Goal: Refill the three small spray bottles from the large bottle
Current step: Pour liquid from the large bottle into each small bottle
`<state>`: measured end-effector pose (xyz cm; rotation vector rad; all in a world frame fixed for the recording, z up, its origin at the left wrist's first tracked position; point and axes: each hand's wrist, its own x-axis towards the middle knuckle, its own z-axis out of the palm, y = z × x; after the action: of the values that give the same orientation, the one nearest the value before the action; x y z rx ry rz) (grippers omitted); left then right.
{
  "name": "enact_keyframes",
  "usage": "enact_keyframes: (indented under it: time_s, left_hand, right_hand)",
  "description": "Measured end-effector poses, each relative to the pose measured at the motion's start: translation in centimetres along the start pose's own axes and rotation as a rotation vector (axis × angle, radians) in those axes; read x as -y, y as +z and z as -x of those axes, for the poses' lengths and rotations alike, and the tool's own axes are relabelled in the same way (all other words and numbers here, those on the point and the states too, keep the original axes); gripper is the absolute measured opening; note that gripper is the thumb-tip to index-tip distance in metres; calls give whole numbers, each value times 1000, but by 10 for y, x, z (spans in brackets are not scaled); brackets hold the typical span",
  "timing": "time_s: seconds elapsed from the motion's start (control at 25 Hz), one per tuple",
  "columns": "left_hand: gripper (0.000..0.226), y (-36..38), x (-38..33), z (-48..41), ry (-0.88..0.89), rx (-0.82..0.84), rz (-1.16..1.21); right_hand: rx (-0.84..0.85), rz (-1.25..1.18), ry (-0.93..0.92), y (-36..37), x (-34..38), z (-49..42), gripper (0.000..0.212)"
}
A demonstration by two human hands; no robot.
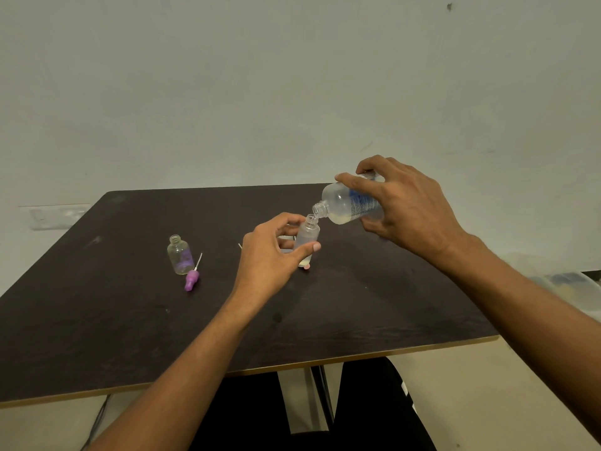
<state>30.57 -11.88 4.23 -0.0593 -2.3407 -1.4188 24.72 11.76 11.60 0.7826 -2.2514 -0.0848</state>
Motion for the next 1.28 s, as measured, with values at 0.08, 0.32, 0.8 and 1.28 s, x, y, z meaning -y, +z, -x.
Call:
enact_keyframes:
  time_s: [0.08,0.32,0.8,1.28]
  left_hand:
    - [52,0,1,0,-2,2,-2]
    - [54,1,0,0,1,4,-15]
    - [46,-5,-2,0,32,1,18]
    - [48,-6,0,-5,39,-9,18]
  right_hand:
    - [5,-3,2,0,0,0,76]
    - [4,-4,8,-1,1,0,74]
    - [134,-208,133,6,5,10,74]
    - [129,-618,344,18,9,25,76]
